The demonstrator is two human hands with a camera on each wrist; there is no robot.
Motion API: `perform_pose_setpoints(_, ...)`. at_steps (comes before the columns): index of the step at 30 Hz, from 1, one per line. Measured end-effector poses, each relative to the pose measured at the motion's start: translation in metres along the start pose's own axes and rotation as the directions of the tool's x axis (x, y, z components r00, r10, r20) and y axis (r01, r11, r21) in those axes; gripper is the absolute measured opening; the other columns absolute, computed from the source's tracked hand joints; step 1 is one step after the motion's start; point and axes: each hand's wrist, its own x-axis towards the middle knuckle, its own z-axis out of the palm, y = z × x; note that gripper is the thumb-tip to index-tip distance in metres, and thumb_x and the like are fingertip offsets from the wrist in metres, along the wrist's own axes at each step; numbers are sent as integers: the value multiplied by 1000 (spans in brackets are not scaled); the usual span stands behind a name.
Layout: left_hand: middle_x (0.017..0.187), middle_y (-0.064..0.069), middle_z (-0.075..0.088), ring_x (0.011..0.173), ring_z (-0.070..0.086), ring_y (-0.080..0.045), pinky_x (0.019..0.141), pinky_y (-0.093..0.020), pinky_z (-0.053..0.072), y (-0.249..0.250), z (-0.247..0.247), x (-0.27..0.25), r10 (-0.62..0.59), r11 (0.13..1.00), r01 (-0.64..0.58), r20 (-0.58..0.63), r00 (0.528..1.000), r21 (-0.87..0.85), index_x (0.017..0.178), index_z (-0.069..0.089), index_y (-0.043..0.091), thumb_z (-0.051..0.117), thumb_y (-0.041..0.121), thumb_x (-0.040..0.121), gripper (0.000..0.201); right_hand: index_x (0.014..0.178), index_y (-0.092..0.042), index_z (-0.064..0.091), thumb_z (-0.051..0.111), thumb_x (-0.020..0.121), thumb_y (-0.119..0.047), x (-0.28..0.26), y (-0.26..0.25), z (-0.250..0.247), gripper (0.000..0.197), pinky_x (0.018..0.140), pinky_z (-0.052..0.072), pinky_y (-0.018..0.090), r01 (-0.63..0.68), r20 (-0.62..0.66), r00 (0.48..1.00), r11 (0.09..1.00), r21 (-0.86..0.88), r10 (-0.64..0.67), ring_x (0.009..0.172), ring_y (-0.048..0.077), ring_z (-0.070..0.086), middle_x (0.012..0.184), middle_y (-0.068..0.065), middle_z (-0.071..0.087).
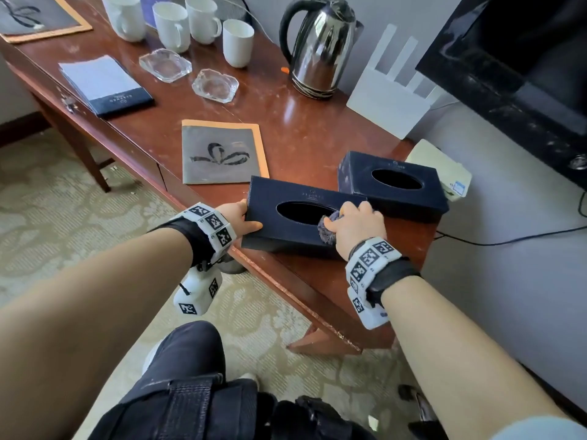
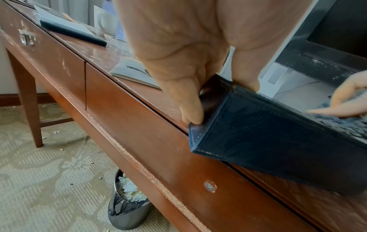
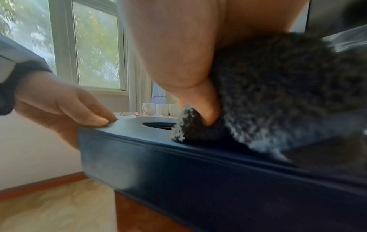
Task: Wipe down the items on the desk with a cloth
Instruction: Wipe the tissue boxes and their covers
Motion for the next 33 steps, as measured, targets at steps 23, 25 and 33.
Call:
perform_pose_setpoints(23, 125, -9, 55, 112, 51, -25, 80, -24, 34, -10, 7, 10, 22, 996, -24, -28, 999, -90, 133, 42, 9, 49, 34, 95, 46, 143, -36, 28, 43, 91, -12, 31, 13, 8, 59, 95, 37, 43, -142, 20, 990, 990, 16, 142, 122, 33, 31, 137, 8, 33)
perform_pose_setpoints(25, 126, -8, 54, 113, 51, -24, 80, -23, 33, -11, 8, 10, 16, 995, -19, -26, 1000, -96, 135, 42, 10, 48, 34, 95, 47, 144, -35, 26, 42, 91, -11, 37, 6, 7, 60, 97, 37, 44, -108, 16, 994, 994, -8, 108, 123, 34, 30, 139, 10, 32)
perform_pose_setpoints(33, 129, -8, 54, 115, 51, -25, 81, -24, 34, -16, 11, 14, 6, 993, -9, -26, 1000, -121, 143, 33, 14, 47, 38, 95, 56, 143, -39, 23, 44, 89, -8, 6, 55, 18, 65, 86, 36, 36, 4, 94, 995, 986, -169, 12, 112, 29, 35, 129, 7, 36)
